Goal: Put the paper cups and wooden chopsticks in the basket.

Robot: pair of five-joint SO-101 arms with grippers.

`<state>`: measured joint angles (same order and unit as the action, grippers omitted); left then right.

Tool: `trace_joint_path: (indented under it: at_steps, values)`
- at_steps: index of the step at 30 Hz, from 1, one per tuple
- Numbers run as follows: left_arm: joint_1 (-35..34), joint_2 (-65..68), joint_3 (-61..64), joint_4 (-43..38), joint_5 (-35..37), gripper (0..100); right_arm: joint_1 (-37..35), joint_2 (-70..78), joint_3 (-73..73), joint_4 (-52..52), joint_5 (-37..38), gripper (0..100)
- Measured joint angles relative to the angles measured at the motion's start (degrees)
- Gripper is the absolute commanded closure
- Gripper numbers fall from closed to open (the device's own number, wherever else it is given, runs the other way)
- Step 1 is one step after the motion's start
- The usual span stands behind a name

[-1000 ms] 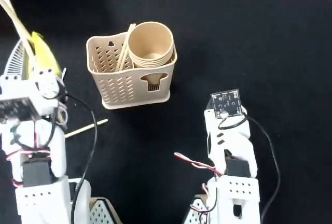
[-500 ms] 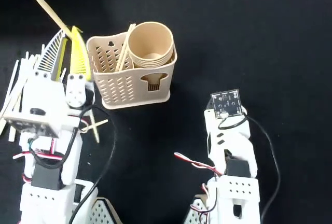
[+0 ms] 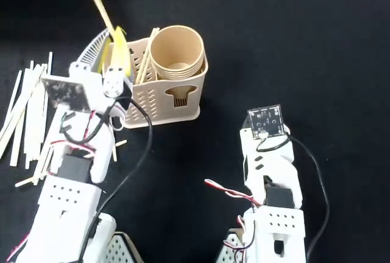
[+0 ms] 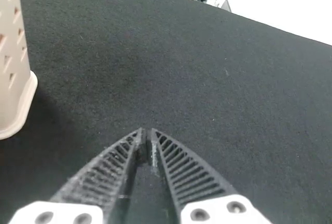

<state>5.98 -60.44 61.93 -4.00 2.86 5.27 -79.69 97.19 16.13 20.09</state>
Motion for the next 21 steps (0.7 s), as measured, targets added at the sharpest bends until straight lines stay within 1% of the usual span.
trace_joint_path:
  at_steps: [2,4,8,11,14,16,19,21]
  values:
    - [-0.09,0.88,0.00,3.34,0.00,84,0.00,0.00,0.00,0.00,0.00,98.5]
    - [-0.09,1.05,0.00,8.00,0.09,82,0.00,0.00,0.00,0.00,0.00,98.5]
    - [-0.09,1.14,-3.16,17.76,0.44,81,0.00,0.00,0.00,0.00,0.00,98.5]
    - [-2.20,1.14,-7.74,24.44,0.44,81,0.00,0.00,0.00,0.00,0.00,98.5]
    - [-6.86,1.58,-13.98,32.00,1.23,81,0.00,0.00,0.00,0.00,0.00,98.5]
    - [-11.34,2.29,-18.20,37.36,3.78,81,0.00,0.00,0.00,0.00,0.00,98.5]
    - [-19.25,5.36,-22.42,41.93,5.98,81,0.00,0.00,0.00,0.00,0.00,98.5]
    - [-23.03,9.32,-24.70,43.96,6.07,81,0.00,0.00,0.00,0.00,0.00,98.5]
